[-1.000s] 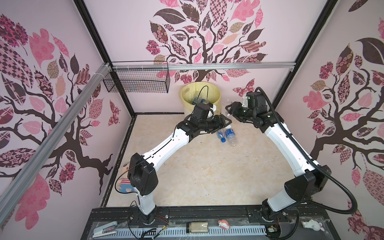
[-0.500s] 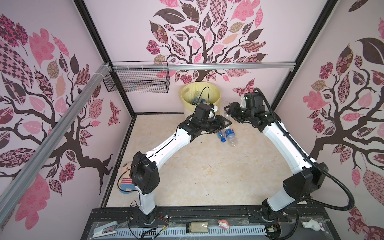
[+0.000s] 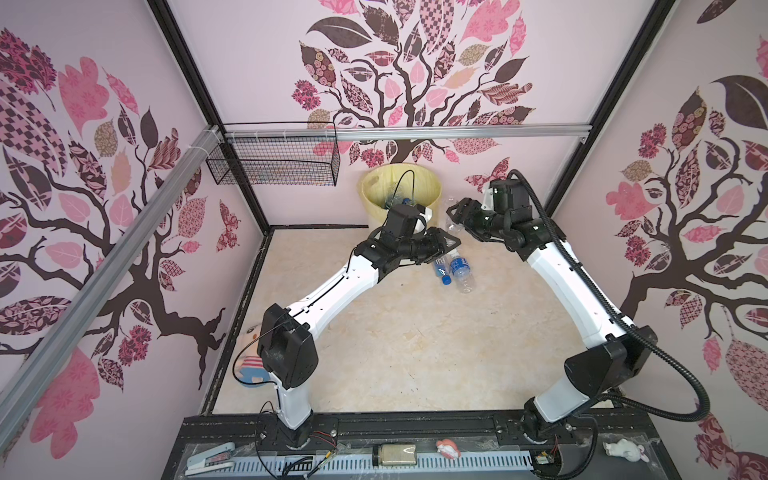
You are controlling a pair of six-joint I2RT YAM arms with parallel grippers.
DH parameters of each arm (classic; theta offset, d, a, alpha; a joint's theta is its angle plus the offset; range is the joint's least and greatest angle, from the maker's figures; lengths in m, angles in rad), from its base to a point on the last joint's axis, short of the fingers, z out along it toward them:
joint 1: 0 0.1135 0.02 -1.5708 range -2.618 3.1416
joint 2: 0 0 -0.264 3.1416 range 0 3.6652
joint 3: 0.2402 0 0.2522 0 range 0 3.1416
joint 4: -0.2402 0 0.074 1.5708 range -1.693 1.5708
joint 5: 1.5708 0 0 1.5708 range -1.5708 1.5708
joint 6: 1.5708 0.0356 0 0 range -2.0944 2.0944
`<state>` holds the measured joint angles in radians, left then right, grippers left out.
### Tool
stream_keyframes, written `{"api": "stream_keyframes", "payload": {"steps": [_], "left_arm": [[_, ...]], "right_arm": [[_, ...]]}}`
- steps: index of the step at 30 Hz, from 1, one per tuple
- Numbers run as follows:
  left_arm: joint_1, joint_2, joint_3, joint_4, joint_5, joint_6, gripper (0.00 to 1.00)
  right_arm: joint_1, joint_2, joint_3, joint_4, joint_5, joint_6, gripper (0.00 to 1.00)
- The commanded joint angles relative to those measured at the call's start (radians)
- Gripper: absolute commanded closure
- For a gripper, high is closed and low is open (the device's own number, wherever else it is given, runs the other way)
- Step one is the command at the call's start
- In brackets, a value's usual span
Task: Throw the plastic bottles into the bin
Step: 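Close left gripper on the bottle's capped end while right gripper releases, then lift the clear bottle with the left gripper up over the bin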
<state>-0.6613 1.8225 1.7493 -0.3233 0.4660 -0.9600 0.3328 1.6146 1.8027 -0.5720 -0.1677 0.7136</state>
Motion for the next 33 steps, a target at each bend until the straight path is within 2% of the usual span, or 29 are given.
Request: {"api": "stream_keyframes", "payload": {"steps": [1, 6, 9, 14, 22, 29, 33], "left_arm": [[0.027, -0.02, 0.067, -0.067, -0.031, 0.024, 0.77], [0.072, -0.02, 0.12, -0.139, -0.034, 0.031, 0.78], [0.106, -0.01, 0.2, -0.2, -0.061, 0.067, 0.78], [0.142, 0.052, 0.436, -0.342, -0.134, 0.182, 0.79], [0.187, 0.194, 0.775, -0.408, -0.21, 0.265, 0.78], [0.191, 0.19, 0.789, -0.292, -0.318, 0.335, 0.77], [0.194, 0.186, 0.816, -0.223, -0.359, 0.402, 0.77]], "right_arm": [[0.006, 0.017, 0.083, -0.03, 0.011, -0.043, 0.18], [0.004, 0.033, 0.164, -0.072, 0.036, -0.092, 0.01], [0.005, 0.045, 0.221, -0.108, 0.051, -0.133, 0.0], [0.006, 0.056, 0.273, -0.144, 0.069, -0.195, 0.0], [0.008, 0.062, 0.311, -0.139, 0.076, -0.251, 0.0], [0.041, 0.059, 0.366, -0.101, 0.026, -0.311, 0.0], [0.1, 0.064, 0.399, -0.098, 0.047, -0.353, 0.0]]}}
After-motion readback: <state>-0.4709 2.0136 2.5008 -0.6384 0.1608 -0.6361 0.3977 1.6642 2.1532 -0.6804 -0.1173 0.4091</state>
